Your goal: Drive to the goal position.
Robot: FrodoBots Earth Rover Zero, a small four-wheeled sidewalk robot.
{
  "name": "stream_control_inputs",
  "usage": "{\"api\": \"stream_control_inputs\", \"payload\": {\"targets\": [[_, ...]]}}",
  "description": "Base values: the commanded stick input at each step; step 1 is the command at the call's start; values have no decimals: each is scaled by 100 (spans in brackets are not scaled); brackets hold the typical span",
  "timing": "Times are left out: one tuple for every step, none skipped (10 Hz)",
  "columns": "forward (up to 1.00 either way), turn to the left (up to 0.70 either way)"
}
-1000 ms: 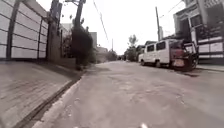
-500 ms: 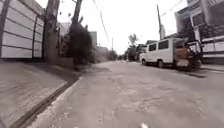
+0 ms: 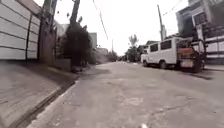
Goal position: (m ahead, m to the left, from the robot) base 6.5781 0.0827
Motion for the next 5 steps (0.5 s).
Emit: {"api": "stream_control_inputs", "payload": {"targets": [[70,0],[70,0],[70,0],[70,2],[70,22]]}}
